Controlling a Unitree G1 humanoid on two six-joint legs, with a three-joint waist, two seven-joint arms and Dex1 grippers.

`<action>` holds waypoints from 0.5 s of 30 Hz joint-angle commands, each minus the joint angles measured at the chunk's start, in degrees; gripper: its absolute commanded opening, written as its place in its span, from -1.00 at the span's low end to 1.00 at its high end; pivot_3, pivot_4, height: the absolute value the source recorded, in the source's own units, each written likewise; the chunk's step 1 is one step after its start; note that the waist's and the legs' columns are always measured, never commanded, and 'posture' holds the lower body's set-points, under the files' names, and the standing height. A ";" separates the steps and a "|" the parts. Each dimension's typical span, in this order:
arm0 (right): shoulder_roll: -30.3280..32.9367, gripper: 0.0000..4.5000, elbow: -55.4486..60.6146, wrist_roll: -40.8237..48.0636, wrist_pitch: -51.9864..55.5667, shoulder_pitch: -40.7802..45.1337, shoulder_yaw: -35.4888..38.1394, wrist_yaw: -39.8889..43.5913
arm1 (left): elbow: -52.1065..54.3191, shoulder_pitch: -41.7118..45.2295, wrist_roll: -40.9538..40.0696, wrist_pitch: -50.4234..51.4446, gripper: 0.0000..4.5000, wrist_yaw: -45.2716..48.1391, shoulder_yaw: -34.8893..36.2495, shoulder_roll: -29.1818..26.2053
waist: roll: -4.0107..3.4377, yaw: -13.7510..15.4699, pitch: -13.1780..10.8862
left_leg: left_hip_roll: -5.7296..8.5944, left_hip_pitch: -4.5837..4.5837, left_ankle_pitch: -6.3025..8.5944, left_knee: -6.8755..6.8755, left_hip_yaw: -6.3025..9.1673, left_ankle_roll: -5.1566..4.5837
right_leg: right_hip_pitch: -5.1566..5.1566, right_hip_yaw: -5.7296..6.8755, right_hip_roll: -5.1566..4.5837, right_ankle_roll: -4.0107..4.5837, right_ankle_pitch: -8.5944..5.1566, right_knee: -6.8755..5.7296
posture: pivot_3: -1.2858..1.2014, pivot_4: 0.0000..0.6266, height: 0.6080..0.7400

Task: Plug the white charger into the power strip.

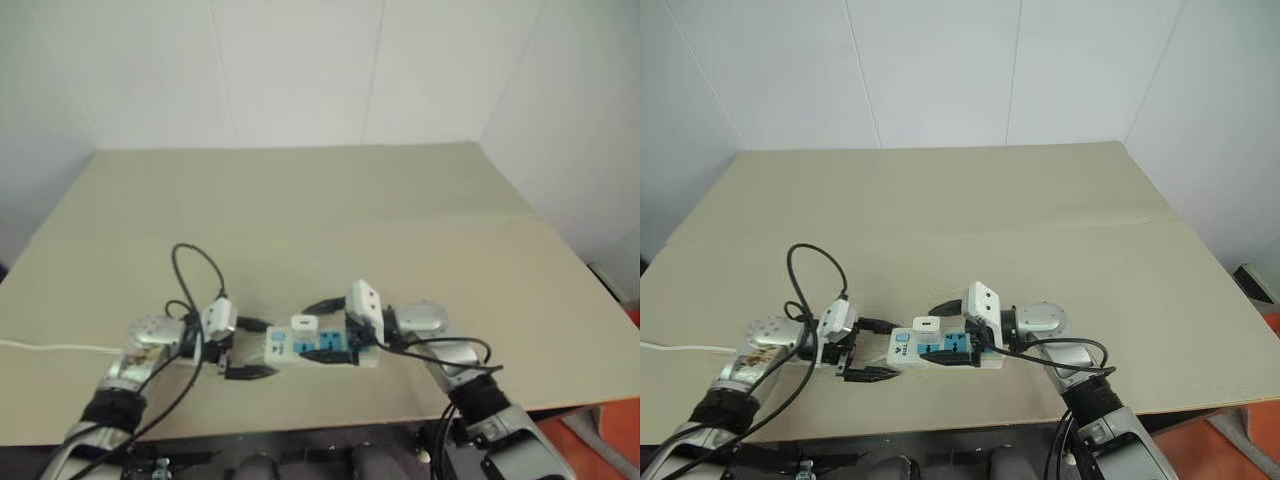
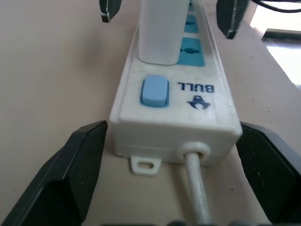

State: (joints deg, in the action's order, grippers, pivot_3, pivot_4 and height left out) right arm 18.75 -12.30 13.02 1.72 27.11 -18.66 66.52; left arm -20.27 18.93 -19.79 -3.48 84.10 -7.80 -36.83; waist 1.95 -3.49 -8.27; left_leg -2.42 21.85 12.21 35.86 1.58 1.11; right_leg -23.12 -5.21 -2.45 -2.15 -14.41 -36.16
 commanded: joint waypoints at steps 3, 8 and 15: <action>4.04 1.00 1.48 0.06 2.03 -1.09 3.42 -0.69 | 13.09 -2.32 -7.78 7.11 0.99 2.89 5.83 -5.34 | 0.24 0.08 -0.47 | -0.01 0.22 0.00 0.04 0.00 0.00 | -0.14 0.02 -0.01 -0.07 0.06 0.03 | 0.03 -0.52 1.00; 11.09 1.00 11.30 4.46 5.65 -3.16 8.98 0.61 | 19.22 -4.48 -11.06 10.54 0.99 3.80 9.28 -9.46 | 0.06 1.16 -0.88 | 0.03 0.86 0.00 0.04 -0.04 0.01 | -0.79 0.00 -0.07 -0.06 0.06 0.10 | 0.03 -0.52 1.00; 23.81 1.00 24.06 12.75 11.72 -10.73 20.28 3.22 | 24.31 -9.02 -12.55 11.84 0.99 2.54 15.48 -13.86 | -0.15 1.14 -1.78 | 0.02 1.52 0.07 0.09 -0.02 -0.01 | -1.36 0.04 -0.05 0.24 0.26 0.13 | 0.03 -0.52 1.00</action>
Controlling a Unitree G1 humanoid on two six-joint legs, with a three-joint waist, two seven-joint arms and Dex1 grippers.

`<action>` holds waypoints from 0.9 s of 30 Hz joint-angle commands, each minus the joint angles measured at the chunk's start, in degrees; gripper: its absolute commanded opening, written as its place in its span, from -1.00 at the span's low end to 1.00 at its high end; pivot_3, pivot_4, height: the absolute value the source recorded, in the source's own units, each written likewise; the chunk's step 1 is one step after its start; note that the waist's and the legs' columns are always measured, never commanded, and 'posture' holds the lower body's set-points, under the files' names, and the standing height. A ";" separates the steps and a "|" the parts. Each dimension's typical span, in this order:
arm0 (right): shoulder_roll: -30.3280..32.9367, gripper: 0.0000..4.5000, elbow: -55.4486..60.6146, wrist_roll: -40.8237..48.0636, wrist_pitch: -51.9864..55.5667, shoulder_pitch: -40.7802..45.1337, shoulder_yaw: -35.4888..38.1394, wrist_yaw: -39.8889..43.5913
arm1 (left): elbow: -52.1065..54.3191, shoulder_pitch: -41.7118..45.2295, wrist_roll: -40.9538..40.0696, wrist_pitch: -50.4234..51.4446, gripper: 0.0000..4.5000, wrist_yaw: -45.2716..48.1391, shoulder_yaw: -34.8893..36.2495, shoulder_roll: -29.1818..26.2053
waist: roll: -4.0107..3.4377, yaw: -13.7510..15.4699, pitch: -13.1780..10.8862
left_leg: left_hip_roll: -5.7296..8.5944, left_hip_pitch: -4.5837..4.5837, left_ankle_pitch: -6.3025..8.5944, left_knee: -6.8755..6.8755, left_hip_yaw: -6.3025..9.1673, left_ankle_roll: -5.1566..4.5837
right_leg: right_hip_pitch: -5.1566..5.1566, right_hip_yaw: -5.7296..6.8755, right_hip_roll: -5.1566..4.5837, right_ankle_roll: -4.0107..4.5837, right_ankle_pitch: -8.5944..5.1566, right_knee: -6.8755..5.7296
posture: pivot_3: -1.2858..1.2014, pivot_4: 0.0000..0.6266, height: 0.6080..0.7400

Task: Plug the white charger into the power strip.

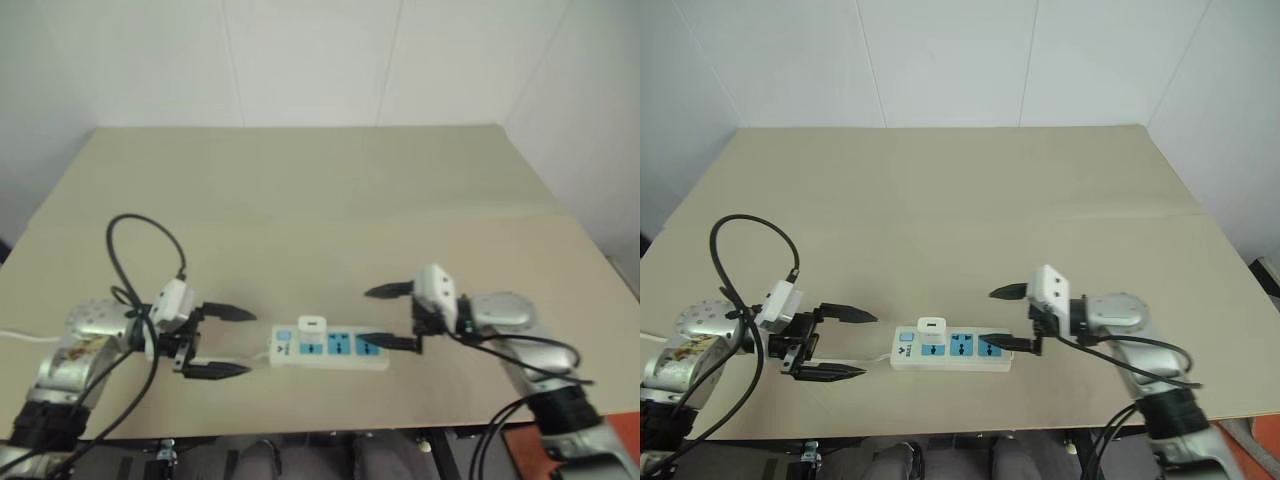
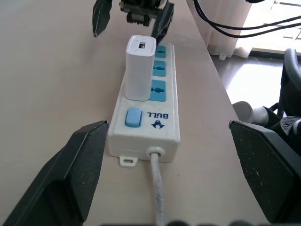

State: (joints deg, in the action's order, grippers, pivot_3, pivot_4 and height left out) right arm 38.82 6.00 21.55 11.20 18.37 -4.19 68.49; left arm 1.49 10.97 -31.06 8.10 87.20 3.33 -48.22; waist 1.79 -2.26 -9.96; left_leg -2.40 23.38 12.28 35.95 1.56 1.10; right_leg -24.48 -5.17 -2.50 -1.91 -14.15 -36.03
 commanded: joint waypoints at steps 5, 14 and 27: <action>12.46 1.00 9.10 7.48 3.76 -8.10 14.58 4.15 | 4.19 -4.07 -2.09 1.79 0.99 -1.73 10.31 -6.50 | 0.08 -0.20 -0.54 | 0.00 -0.07 0.00 0.06 -0.01 0.01 | 0.05 -0.01 0.00 -0.34 -0.20 -0.03 | 0.03 -0.52 1.00; 19.29 1.00 10.59 8.17 3.84 -15.42 21.71 6.05 | 8.38 -8.33 -3.15 4.78 0.99 -3.11 15.27 -9.17 | 0.10 -0.23 -0.61 | -0.03 -0.14 0.00 0.25 -0.06 0.01 | 0.13 -0.02 0.02 -0.36 -0.20 -0.13 | 0.03 -0.52 1.00; 19.42 1.00 13.50 7.27 4.14 -17.83 21.63 4.31 | 8.21 -5.07 -3.12 5.94 0.99 -3.48 11.45 -7.94 | 0.10 -0.16 -0.61 | -0.01 -0.11 0.00 0.56 -0.07 0.01 | 0.23 -0.04 0.01 -0.46 -0.09 -0.23 | 0.03 -0.52 1.00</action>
